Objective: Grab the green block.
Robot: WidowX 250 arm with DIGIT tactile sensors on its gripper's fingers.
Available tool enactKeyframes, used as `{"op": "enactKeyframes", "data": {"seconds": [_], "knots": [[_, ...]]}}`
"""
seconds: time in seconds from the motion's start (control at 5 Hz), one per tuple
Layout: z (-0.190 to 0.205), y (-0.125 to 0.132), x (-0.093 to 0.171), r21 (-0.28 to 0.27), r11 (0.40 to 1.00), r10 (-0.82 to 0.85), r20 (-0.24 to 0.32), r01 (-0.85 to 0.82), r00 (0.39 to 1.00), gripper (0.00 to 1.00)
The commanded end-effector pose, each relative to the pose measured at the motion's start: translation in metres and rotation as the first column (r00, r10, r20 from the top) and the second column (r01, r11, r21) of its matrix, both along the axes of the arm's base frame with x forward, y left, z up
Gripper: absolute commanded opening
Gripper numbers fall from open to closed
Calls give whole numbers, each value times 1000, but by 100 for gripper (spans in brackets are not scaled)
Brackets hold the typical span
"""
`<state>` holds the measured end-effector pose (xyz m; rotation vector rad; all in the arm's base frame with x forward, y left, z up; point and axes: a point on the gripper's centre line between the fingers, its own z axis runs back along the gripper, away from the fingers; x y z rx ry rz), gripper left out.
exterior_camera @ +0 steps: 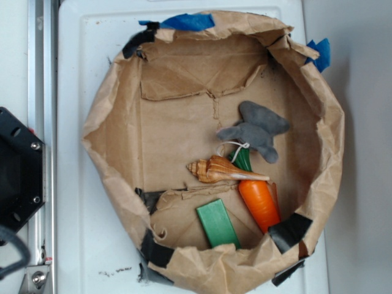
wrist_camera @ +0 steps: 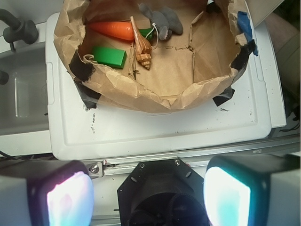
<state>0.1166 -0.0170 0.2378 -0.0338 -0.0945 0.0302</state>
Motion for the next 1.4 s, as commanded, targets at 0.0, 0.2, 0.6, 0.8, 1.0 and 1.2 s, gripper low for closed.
{"op": "enactKeyframes", "data": {"seconds": [0.0,0.2,0.6,0.8,1.0,1.2], "knots": [[0,0,0,0,1000,0,0,0,1000,100],[2,2,34,12,999,-32,38,32,999,100],[-12,-7,69,-12,957,-290,61,291,955,100],[-29,-7,92,-6,917,-398,78,400,914,100],[-45,0,108,-36,903,-424,91,429,901,100],[-65,10,127,-15,907,-418,76,420,905,100]]}}
